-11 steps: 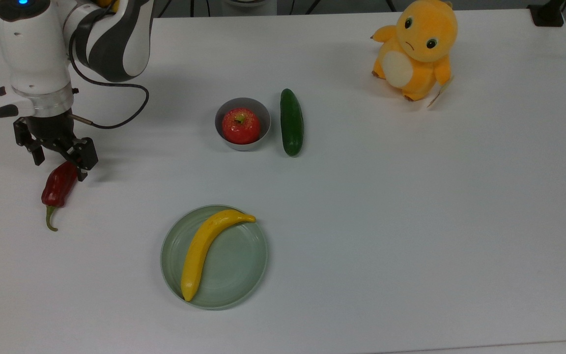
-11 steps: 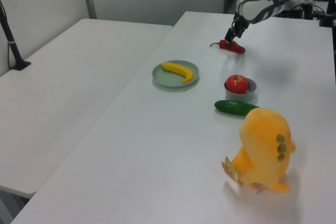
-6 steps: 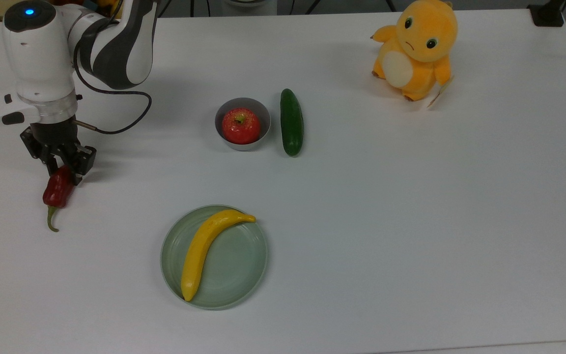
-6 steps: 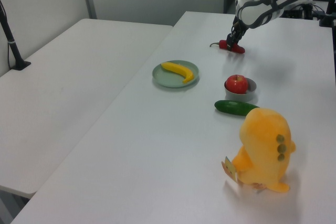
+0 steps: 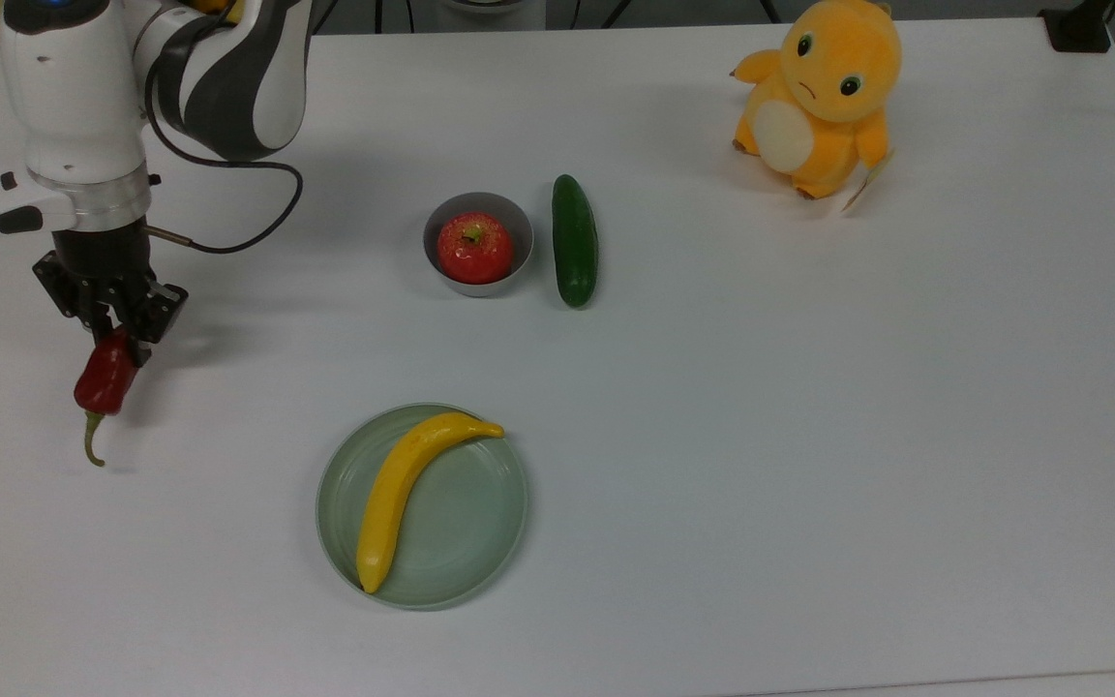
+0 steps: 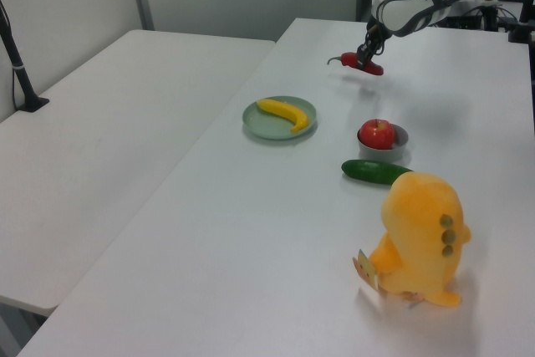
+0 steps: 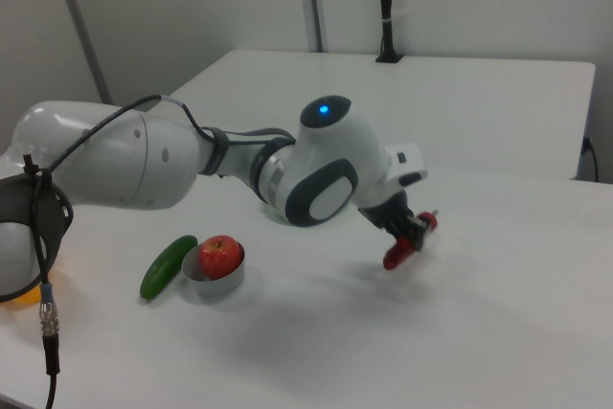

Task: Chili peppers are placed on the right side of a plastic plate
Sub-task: 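Lift the chili pepper and carry it toward the green plate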

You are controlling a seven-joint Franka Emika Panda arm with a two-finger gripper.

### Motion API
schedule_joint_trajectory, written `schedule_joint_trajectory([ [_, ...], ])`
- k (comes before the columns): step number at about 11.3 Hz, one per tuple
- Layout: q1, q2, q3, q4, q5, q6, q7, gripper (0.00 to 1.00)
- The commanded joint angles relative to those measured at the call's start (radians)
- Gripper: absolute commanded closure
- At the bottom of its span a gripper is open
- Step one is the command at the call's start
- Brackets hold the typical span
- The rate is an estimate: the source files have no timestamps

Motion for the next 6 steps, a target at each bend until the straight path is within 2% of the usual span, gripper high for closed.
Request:
schedule_joint_trajectory([
  [1, 0.007, -0.007, 0.078, 0.026, 0.011, 0.023, -0.146, 1.0],
  [3, -0.002, 0.018, 0.147, 0.061, 0.015, 0.03, -0.289, 1.0],
  [6, 0.002, 0.094, 0.186, 0.098, 0.015, 0.186, -0.376, 1.0],
])
